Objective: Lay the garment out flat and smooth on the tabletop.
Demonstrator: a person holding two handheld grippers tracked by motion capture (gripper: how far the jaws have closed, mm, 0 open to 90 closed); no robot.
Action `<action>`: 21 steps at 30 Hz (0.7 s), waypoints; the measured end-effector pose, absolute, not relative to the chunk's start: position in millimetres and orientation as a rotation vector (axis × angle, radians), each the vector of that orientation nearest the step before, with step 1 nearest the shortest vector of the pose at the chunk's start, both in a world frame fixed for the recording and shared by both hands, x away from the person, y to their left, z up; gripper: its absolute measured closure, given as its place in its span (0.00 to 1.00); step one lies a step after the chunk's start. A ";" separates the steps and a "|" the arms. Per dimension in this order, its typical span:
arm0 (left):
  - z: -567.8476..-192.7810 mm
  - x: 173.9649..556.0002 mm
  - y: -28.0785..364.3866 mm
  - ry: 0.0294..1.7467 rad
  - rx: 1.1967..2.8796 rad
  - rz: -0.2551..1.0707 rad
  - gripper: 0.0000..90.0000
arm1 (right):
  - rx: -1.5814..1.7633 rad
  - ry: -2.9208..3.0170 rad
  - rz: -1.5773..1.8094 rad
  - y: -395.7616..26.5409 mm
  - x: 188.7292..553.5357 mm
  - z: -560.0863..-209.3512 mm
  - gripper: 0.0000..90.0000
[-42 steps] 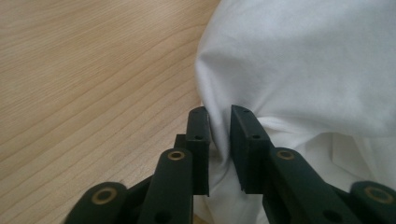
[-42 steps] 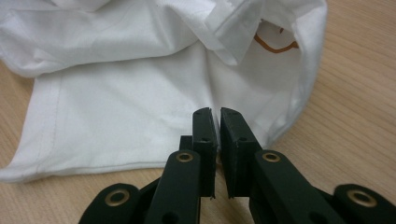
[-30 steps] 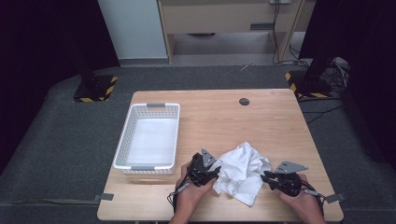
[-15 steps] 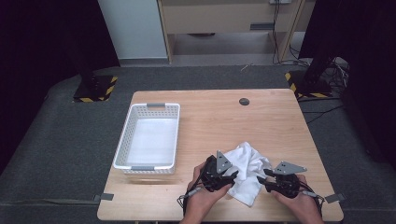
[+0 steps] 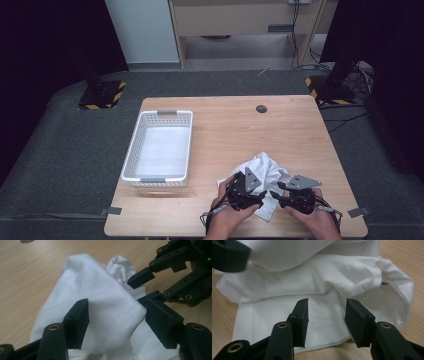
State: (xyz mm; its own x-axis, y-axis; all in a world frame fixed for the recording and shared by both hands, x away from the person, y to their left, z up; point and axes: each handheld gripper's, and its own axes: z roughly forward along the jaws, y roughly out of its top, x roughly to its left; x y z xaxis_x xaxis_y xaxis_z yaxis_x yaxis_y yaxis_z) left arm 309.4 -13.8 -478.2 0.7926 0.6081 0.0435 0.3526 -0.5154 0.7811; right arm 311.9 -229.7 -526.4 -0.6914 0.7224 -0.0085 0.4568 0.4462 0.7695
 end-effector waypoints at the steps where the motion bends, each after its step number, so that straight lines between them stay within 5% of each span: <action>1: -481.6 310.7 -14.5 0.713 2.163 0.394 0.41 | 1.005 2.366 1.106 -229.7 311.9 -526.4 0.59; 10: -490.2 323.0 0.2 0.760 2.167 0.378 0.90 | 0.963 2.423 1.075 -223.8 310.7 -531.8 0.57; 21: -471.6 323.7 33.6 0.788 2.130 0.423 0.94 | 0.964 2.432 1.063 -225.3 311.7 -534.1 0.58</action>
